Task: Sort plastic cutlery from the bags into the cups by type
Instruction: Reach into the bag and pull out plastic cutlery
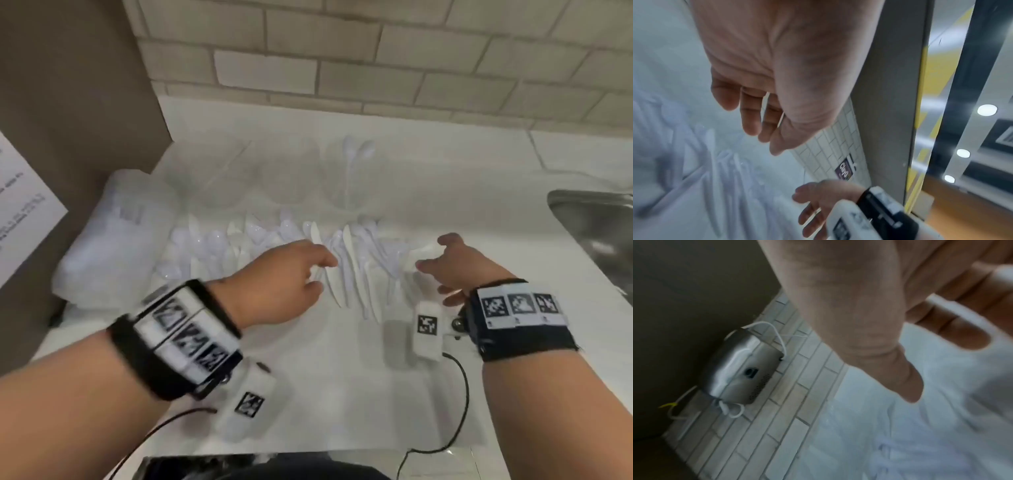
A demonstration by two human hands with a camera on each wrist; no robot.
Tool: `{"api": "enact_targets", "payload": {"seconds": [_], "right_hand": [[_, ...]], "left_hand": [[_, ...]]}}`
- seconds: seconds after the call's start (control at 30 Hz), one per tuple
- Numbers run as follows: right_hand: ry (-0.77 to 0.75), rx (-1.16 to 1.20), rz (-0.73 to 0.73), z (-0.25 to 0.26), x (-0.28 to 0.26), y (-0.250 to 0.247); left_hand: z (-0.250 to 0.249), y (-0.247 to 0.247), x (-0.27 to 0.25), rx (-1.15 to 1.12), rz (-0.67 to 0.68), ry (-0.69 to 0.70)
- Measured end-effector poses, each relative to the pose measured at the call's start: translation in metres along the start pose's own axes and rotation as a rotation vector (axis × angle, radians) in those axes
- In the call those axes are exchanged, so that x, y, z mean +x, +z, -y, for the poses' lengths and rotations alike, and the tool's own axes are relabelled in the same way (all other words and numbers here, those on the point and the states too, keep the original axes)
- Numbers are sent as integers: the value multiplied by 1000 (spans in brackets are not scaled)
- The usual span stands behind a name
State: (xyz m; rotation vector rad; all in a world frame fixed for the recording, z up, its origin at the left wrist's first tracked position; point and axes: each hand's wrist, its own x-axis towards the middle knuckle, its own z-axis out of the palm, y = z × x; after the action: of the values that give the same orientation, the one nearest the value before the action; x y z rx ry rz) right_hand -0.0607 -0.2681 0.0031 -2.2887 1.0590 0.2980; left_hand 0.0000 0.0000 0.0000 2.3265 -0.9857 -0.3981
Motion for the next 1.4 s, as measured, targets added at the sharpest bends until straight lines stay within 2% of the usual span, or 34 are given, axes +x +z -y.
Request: {"api": "enact_targets", "payload": {"seconds": [0.07, 0.2, 0.37, 0.5, 0.77, 0.83, 0.93, 1.13, 1.27, 1.4], "right_hand": [[51, -76, 37, 5, 5, 7], [-13, -100, 83, 20, 13, 20], [-18, -285, 75, 42, 19, 33], [-12, -306, 42, 53, 35, 48], [-117, -206, 152, 68, 29, 35], [-121, -188, 192, 69, 23, 28], [-134, -322, 211, 75, 23, 34], [-142, -457, 84, 89, 27, 57], [-129, -436, 57, 91, 29, 64], [-152, -390, 51, 94, 33, 70]], "left_hand": [[-4, 8, 26, 111, 48, 19], [-12, 17, 70, 381, 216, -19], [-9, 25, 103, 474, 258, -70], [-5, 29, 118, 446, 220, -114], [10, 27, 131, 264, 144, -88], [14, 21, 134, 294, 130, -125], [20, 17, 139, 359, 140, -150], [21, 23, 145, 194, 81, -131], [20, 27, 145, 29, 24, -91], [18, 26, 151, 18, 55, -103]]}}
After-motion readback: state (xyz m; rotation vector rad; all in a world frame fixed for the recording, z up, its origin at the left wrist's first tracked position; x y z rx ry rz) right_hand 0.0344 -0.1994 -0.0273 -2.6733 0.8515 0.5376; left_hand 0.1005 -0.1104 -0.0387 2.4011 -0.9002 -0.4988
